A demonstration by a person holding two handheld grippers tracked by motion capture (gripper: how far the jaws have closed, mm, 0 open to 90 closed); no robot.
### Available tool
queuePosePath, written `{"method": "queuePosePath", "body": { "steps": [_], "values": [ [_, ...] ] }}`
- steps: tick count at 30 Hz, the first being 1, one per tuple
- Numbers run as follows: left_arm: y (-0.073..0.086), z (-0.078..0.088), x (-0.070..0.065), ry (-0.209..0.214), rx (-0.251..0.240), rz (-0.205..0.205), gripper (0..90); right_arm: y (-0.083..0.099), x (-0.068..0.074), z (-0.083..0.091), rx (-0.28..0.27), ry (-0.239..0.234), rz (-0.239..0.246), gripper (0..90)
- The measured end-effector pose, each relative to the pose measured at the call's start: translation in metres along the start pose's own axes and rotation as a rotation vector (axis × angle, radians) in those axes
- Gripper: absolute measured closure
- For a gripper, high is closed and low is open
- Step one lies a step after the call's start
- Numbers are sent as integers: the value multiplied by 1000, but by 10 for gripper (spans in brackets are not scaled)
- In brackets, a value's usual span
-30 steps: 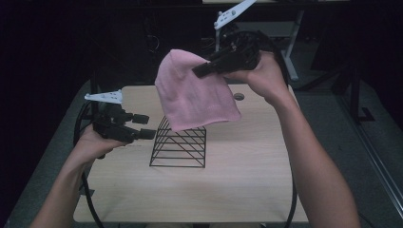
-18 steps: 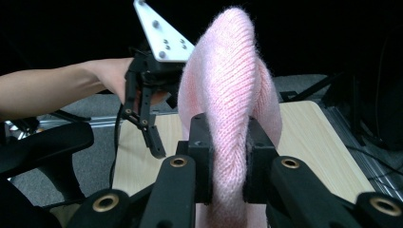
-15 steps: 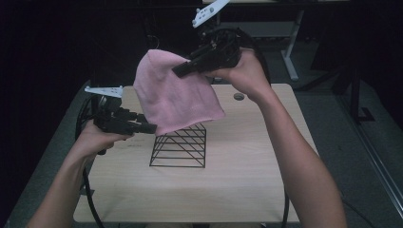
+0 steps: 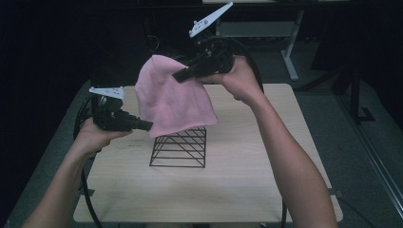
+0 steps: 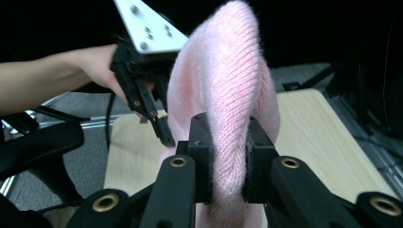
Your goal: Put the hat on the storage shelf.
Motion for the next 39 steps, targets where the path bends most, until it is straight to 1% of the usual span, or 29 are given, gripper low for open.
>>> {"method": "queuePosePath", "body": {
  "steps": [1,2,4,6,7,12,13,14,15,16,17,18,20,21,23,24,26,29,30,32,34,36,38,39],
  "values": [
    [2,-3,5,-25,17,-3,830,7,-5,-4,1,-4,-34,773],
    [2,-3,5,-25,17,-3,830,7,-5,-4,1,-4,-34,773],
    [3,-5,9,-33,25,5,830,14,-9,-7,1,-5,-52,773],
    [4,-6,12,-41,25,10,830,20,-12,-7,-1,-7,-58,773],
    [4,-8,16,-45,23,16,829,24,-13,-7,-13,-10,-69,773],
    [7,-14,21,-46,29,19,829,31,-14,-9,-16,-24,-66,772],
    [8,-16,21,-44,28,21,829,33,-13,-9,-14,-28,-65,772],
    [10,-17,21,-45,39,17,828,34,-12,-9,-16,-30,-71,772],
    [11,-18,21,-54,48,14,829,36,-12,-10,-13,-33,-61,771],
    [11,-18,20,-59,48,11,828,38,-11,-10,-11,-38,-67,771],
    [12,-18,19,-61,52,6,829,40,-11,-10,-9,-35,-61,770],
    [13,-19,18,-58,56,5,828,41,-10,-10,-12,-41,-70,770],
    [16,-19,18,-66,67,3,827,44,-9,-11,-15,-46,-69,767],
    [17,-19,19,-69,71,1,827,45,-8,-12,-15,-52,-72,763],
    [21,-19,19,-74,78,1,827,48,-6,-15,-9,-45,-54,763],
    [23,-20,19,-75,79,5,827,49,-4,-17,-7,-54,-62,763],
    [28,-21,19,-76,87,1,827,51,-1,-20,-4,-59,-60,763],
    [32,-21,20,-88,84,3,826,53,2,-23,-8,-75,-61,761],
    [34,-20,21,-94,88,3,826,54,2,-24,-12,-73,-55,759],
    [37,-21,22,-93,82,12,826,55,3,-26,-6,-72,-55,758],
    [40,-21,22,-101,89,9,825,57,5,-29,0,-74,-51,758],
    [42,-22,21,-106,87,6,826,58,8,-31,2,-85,-53,756],
    [45,-24,21,-118,98,-5,826,59,10,-32,-4,-113,-66,753],
    [47,-25,21,-123,100,-4,826,61,12,-36,8,-116,-71,751]
  ]
}}
Point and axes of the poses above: each handheld gripper's, and its own axes: z roughly backward along the jaws, y roughly out of its underside, x roughly to its left, the point moved 7 cm from there along -z, roughly forward along the jaws, and after that the axes turned 4 degrees about y, right-handed, at the moved point
